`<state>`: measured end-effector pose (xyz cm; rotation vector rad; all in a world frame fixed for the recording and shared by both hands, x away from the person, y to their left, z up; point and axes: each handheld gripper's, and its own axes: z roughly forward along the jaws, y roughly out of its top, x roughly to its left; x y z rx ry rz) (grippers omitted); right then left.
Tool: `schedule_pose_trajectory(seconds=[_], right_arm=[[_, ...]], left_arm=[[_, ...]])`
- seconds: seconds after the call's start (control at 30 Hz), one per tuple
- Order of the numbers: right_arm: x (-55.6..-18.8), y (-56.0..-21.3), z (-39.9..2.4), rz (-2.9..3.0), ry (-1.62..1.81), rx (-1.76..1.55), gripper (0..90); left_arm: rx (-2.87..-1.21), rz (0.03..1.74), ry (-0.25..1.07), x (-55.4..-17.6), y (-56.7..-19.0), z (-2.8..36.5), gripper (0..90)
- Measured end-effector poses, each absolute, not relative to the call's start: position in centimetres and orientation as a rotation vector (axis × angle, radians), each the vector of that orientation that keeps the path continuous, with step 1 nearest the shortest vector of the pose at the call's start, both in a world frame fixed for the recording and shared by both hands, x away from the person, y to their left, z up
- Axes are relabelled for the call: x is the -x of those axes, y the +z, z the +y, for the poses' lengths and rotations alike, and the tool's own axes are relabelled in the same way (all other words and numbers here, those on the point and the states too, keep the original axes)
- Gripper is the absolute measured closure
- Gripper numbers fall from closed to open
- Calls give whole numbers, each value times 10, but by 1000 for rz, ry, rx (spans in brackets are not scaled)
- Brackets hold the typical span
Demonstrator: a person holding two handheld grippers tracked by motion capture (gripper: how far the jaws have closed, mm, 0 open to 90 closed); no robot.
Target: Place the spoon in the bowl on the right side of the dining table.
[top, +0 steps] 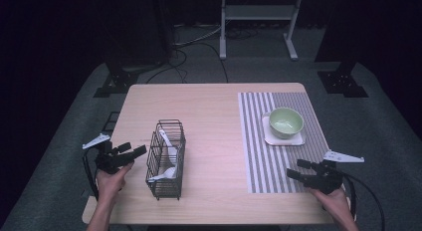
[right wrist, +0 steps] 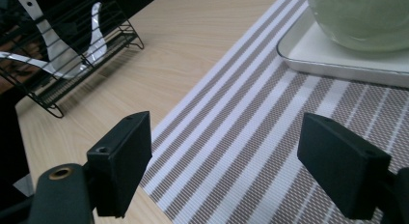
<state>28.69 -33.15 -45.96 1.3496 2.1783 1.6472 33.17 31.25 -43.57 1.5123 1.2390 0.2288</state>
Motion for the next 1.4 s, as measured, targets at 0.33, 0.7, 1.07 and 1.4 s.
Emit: schedule_pose_trajectory(seconds=[0.33,0.7,1.07,1.4], right_arm=[[-308,-425,-297,2267,1675,-1253,182],[-330,-397,-250,2339,1721,-1161,182],[-340,-367,-201,2442,1747,-1050,182],[-349,-348,-137,2587,1750,-947,182]], left_arm=[[-1517,1225,252,-332,-434,310,30],[-1513,1222,252,-334,-435,313,30],[-1495,1217,247,-336,-433,318,30],[-1488,1211,245,-336,-432,317,28]])
